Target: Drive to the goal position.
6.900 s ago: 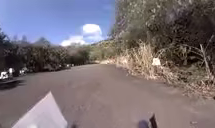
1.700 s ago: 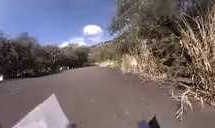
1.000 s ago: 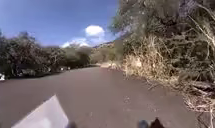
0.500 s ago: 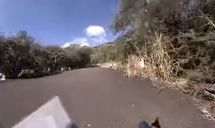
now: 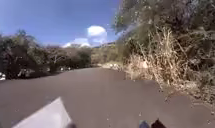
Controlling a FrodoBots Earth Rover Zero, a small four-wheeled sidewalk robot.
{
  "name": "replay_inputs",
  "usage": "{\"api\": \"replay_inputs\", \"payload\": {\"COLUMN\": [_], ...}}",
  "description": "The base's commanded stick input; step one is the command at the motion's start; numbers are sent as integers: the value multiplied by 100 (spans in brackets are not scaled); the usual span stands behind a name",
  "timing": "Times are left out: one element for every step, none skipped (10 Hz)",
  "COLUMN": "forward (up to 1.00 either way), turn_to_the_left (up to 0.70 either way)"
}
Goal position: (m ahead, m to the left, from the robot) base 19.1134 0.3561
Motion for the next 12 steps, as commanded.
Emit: {"api": "replay_inputs", "payload": {"forward": [50, 50, 50, 50, 50, 50, 50, 50, 50, 50, 50, 50], "turn_to_the_left": [0, 0, -48, -50, -50, -20, 0, 0, 0, 0, 0, 0]}}
